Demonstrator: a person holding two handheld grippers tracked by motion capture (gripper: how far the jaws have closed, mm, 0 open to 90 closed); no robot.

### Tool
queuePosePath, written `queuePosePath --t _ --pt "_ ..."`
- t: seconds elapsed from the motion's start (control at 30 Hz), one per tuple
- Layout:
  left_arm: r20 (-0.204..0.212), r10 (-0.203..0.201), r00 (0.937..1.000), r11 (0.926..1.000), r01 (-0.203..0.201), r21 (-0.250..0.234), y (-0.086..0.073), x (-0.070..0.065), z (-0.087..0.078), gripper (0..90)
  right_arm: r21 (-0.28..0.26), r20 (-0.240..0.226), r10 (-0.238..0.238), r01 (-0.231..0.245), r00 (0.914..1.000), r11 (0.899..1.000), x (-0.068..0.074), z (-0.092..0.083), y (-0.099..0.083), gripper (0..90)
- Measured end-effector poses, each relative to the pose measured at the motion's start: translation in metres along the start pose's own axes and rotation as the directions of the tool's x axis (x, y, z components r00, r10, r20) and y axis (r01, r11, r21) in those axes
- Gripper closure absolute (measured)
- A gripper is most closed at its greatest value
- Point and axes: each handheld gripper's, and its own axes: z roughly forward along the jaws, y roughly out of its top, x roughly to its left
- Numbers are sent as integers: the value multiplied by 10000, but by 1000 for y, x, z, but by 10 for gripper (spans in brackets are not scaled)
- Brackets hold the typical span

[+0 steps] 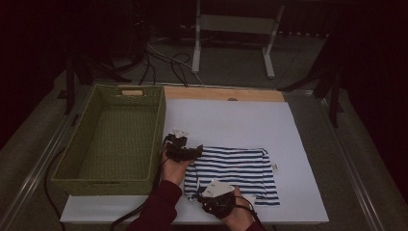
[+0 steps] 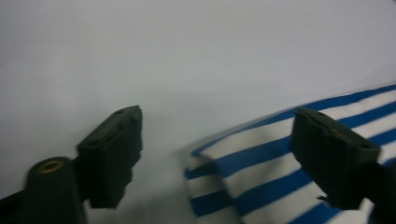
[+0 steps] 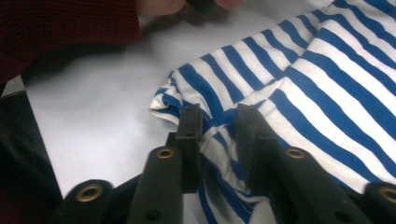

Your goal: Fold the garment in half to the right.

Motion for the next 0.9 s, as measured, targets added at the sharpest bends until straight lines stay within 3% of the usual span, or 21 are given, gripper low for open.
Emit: queuePosePath --t 0.13,0.57,0.9 --pt "-155 -58 9999 9997 62 244 -3 3 3 272 -4 65 10 -10 10000 10000 -1 0 0 763" --pt "549 211 9983 9981 -242 574 -6 3 3 520 75 -37 137 -136 9999 9999 0 -2 0 769" --pt "597 130 9981 9987 -160 492 -6 4 4 571 157 -649 -76 86 9979 9998 1 -3 0 616"
